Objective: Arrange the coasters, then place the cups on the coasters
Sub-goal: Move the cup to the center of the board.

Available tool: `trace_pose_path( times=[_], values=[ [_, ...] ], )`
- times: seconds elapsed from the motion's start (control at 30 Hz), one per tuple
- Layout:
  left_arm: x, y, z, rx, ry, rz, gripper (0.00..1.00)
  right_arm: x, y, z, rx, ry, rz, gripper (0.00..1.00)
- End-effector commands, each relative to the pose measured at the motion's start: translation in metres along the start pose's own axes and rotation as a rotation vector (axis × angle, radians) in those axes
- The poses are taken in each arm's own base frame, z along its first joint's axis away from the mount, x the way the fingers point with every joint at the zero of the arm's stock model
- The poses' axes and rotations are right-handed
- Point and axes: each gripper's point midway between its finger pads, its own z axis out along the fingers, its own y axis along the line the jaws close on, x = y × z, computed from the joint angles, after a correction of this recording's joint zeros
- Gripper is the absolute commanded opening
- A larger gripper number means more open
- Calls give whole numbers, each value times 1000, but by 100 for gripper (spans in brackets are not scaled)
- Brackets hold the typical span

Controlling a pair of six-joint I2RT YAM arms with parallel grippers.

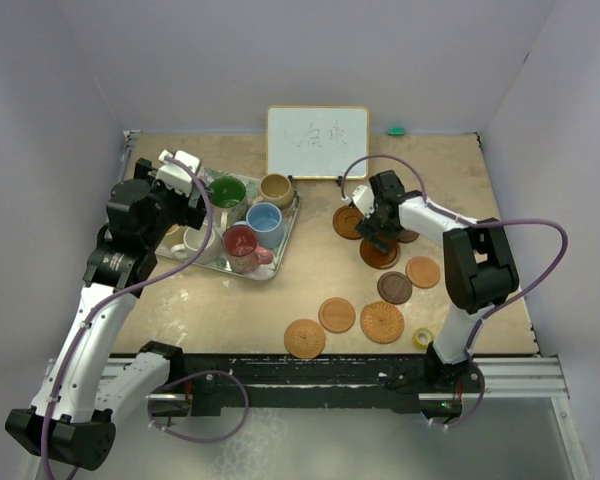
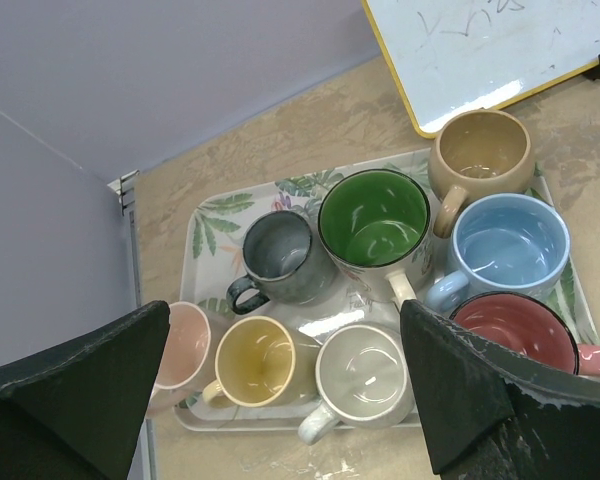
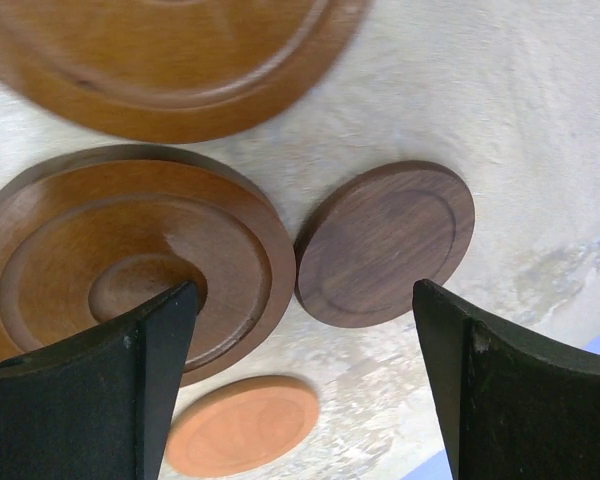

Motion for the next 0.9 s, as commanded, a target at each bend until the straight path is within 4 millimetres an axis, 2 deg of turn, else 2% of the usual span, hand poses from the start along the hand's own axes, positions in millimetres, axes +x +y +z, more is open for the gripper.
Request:
trace_pose_path(
  times=[0.0,0.2,0.5,0.87],
  values=[
    [-12,4,-3,-1,-42,12,94,11,-33,16,56,52,15,90],
    [-11,3,-2,7,-40,12,94,8,-62,27,75,62,87,90],
    [-8,2,0,10,-36,25,94,-12,-74,41,66,64,183,89],
    [-7,-1,3,24,-26,26,95,-28,-102,50,127,87,210,89]
  ],
)
